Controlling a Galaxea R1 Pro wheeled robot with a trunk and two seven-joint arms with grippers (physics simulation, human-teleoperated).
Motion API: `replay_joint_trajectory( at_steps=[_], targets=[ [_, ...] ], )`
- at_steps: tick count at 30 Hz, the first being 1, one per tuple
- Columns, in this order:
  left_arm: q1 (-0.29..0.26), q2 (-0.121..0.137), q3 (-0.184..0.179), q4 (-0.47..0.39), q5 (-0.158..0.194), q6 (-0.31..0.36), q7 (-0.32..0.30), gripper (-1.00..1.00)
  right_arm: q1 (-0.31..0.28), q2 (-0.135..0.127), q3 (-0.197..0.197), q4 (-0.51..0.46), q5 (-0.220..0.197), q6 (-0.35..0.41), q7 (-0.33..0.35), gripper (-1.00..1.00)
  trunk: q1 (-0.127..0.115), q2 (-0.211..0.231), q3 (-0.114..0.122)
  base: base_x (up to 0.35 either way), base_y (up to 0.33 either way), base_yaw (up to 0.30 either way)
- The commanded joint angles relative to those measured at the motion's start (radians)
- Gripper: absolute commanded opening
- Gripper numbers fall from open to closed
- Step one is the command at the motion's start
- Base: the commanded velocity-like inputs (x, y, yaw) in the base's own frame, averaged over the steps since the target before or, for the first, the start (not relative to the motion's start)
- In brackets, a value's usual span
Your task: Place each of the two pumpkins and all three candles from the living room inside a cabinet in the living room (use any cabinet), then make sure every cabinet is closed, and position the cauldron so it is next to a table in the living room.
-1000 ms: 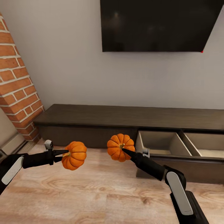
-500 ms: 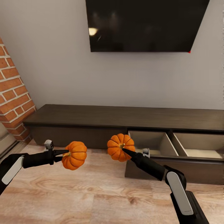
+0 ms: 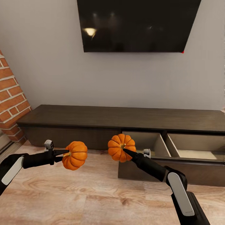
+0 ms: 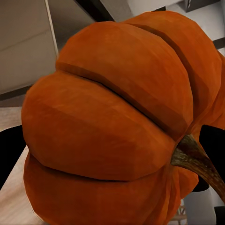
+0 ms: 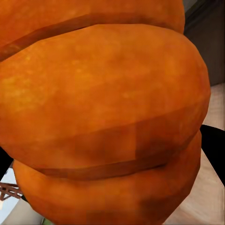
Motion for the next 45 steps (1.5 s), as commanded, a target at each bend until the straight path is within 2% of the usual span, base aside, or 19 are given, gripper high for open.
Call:
replay_joint_trajectory(
  at_steps=[1, 18, 38, 45],
  targets=[
    [-0.001, 0.001, -0.003, 0.000, 0.005, 0.006, -0.003, -1.00, -0.001, 0.001, -0.003, 0.000, 0.000, 0.007, 0.006, -1.00, 0.000, 0.000, -0.001, 0.000, -0.268, 0.000],
    [-0.001, 0.000, -0.002, -0.001, 0.004, 0.006, -0.002, -1.00, -0.001, 0.000, -0.005, 0.000, 0.000, 0.007, 0.007, -1.00, 0.000, 0.000, 0.001, 0.047, -0.262, -0.018],
    [-0.001, 0.000, 0.001, -0.034, 0.004, 0.006, -0.002, -1.00, -0.001, 0.001, -0.004, 0.003, 0.001, 0.007, 0.006, -1.00, 0.000, 0.000, 0.024, 0.014, -0.017, -0.202],
    [-0.001, 0.000, 0.001, -0.034, 0.004, 0.006, -0.002, -1.00, -0.001, 0.000, -0.006, 0.003, 0.000, 0.007, 0.007, -1.00, 0.000, 0.000, 0.026, 0.000, 0.000, -0.035]
  ],
)
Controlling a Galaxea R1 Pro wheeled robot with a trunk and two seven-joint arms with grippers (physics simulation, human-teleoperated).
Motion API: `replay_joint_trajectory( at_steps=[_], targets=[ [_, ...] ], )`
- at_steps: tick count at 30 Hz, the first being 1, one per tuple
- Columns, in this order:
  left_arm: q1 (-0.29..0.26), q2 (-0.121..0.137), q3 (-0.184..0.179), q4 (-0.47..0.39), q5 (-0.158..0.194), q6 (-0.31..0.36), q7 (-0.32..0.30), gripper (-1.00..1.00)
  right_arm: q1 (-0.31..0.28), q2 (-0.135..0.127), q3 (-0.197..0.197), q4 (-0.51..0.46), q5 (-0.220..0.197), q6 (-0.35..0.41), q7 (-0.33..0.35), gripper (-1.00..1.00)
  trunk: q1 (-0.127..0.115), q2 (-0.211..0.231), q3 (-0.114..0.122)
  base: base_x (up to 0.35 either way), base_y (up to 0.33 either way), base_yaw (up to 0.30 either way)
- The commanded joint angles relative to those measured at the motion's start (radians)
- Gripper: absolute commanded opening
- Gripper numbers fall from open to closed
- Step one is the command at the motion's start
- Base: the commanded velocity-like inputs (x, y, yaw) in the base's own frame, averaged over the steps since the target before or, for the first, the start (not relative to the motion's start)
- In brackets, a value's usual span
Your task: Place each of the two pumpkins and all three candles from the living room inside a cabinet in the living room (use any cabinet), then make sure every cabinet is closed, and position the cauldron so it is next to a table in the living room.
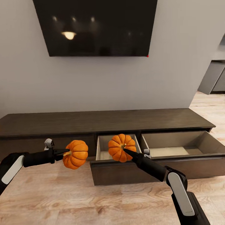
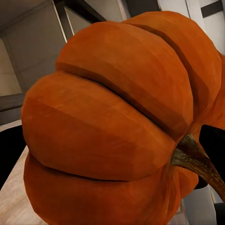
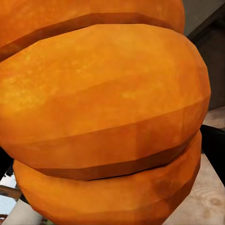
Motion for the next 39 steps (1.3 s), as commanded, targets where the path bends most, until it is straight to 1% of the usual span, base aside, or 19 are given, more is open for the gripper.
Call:
replay_joint_trajectory(
  at_steps=[1, 7, 22, 27, 39],
  targets=[
    [-0.001, 0.001, -0.002, 0.001, 0.004, 0.005, -0.003, -1.00, -0.001, 0.001, -0.003, 0.000, 0.002, 0.007, 0.006, -1.00, 0.000, 0.000, -0.001, 0.000, 0.000, -0.005],
    [-0.001, 0.001, -0.002, 0.001, 0.004, 0.005, -0.003, -1.00, -0.001, 0.002, -0.003, 0.000, 0.002, 0.007, 0.006, -1.00, 0.000, 0.000, 0.003, 0.000, 0.000, -0.098],
    [-0.001, 0.001, -0.004, 0.000, 0.004, 0.005, -0.002, -1.00, -0.001, 0.002, -0.003, 0.000, 0.002, 0.007, 0.006, -1.00, 0.000, 0.000, 0.019, 0.000, -0.015, -0.207],
    [-0.001, 0.001, -0.006, -0.002, 0.004, 0.005, -0.002, -1.00, -0.001, 0.002, -0.005, 0.000, 0.002, 0.007, 0.006, -1.00, 0.000, 0.000, 0.025, 0.000, -0.204, -0.216],
    [-0.001, 0.001, -0.009, -0.010, 0.004, 0.005, -0.002, -1.00, -0.001, 0.002, -0.008, 0.002, 0.002, 0.007, 0.006, -1.00, 0.000, 0.000, 0.039, 0.000, -0.277, -0.216]
  ],
)
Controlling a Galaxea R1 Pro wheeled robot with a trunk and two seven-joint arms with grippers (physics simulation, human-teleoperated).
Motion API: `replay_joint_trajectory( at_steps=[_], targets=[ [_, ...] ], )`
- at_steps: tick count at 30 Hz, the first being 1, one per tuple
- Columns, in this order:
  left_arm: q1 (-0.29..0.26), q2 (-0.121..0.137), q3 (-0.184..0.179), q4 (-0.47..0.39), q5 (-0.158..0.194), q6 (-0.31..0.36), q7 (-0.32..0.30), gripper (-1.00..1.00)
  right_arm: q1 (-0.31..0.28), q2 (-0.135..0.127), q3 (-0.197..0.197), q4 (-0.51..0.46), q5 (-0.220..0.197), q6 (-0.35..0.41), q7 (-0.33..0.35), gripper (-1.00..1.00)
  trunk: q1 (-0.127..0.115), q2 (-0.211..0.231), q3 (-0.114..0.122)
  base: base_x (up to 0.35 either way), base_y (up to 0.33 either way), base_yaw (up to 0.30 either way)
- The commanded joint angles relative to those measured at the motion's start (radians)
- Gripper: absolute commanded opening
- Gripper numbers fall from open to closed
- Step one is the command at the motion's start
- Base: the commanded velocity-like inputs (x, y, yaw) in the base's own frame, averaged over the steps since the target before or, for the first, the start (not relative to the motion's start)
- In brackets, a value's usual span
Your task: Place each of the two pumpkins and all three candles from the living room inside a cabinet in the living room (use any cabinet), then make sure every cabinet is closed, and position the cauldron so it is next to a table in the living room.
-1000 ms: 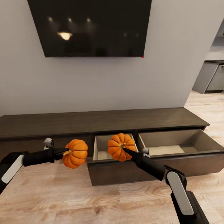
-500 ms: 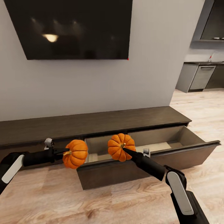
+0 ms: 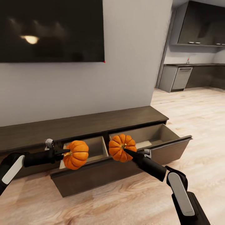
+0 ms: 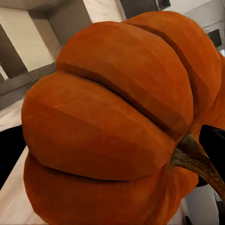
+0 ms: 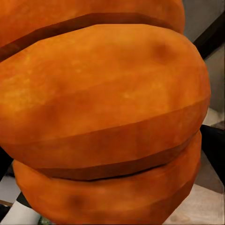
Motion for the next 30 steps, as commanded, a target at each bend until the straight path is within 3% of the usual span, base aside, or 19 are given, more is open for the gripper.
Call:
replay_joint_trajectory(
  at_steps=[1, 9, 30],
  targets=[
    [-0.001, 0.001, -0.002, 0.000, 0.010, 0.009, -0.003, -1.00, -0.001, 0.001, -0.003, 0.001, -0.008, 0.008, 0.006, -1.00, 0.000, 0.000, 0.000, 0.005, -0.285, -0.216],
    [-0.001, 0.001, -0.003, -0.002, 0.008, 0.009, -0.002, -1.00, -0.001, 0.001, -0.003, 0.001, -0.008, 0.008, 0.006, -1.00, 0.000, 0.000, 0.006, 0.140, -0.270, -0.135],
    [-0.001, 0.001, -0.002, -0.026, 0.007, 0.009, 0.003, -1.00, -0.001, 0.001, -0.003, 0.001, -0.008, 0.008, 0.007, -1.00, 0.000, 0.000, 0.009, 0.224, -0.248, 0.006]
  ],
)
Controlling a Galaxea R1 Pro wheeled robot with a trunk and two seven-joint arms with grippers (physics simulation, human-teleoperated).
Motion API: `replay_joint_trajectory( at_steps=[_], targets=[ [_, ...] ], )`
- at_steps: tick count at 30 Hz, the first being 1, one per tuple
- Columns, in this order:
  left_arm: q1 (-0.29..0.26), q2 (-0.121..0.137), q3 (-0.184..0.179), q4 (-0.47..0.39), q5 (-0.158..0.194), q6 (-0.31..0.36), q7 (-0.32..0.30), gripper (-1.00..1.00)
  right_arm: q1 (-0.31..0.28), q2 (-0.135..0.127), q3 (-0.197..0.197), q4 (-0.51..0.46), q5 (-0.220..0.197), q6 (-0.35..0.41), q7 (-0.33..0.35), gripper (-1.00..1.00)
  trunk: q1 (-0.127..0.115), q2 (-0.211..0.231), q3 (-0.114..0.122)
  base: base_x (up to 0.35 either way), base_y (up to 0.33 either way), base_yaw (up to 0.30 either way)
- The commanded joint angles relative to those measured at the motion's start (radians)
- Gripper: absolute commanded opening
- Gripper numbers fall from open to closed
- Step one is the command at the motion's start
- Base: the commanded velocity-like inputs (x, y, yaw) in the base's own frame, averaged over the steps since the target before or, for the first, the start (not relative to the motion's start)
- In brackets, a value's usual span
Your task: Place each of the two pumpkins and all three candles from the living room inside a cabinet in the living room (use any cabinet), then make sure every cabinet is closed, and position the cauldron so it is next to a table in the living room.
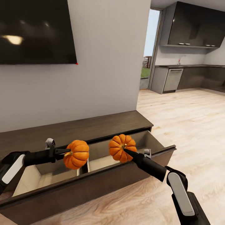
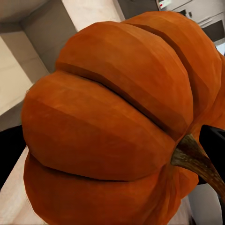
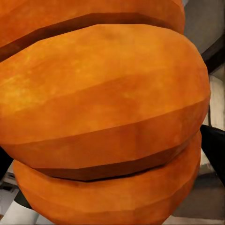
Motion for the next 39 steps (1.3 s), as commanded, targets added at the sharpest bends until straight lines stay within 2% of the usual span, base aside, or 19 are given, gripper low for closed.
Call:
replay_joint_trajectory(
  at_steps=[1, 13, 28, 39],
  targets=[
    [-0.001, 0.001, -0.002, 0.000, 0.012, 0.010, -0.003, -1.00, -0.001, 0.001, -0.003, 0.000, -0.011, 0.009, 0.006, -1.00, 0.000, 0.000, 0.000, 0.212, -0.255, 0.107],
    [-0.001, 0.001, 0.002, -0.001, 0.015, 0.010, -0.003, -1.00, -0.001, 0.000, -0.003, 0.000, -0.011, 0.009, 0.006, -1.00, 0.000, 0.000, 0.008, 0.108, -0.168, 0.088],
    [-0.001, 0.001, 0.000, -0.016, 0.012, 0.010, -0.003, -1.00, -0.001, 0.000, -0.003, 0.000, -0.011, 0.009, 0.005, -1.00, 0.000, 0.000, 0.013, 0.002, -0.263, 0.243],
    [-0.001, 0.001, 0.000, -0.026, 0.007, 0.010, -0.001, -1.00, -0.001, 0.001, -0.018, 0.000, -0.011, 0.009, 0.006, -1.00, 0.000, 0.000, 0.014, 0.000, -0.290, 0.051]
  ],
)
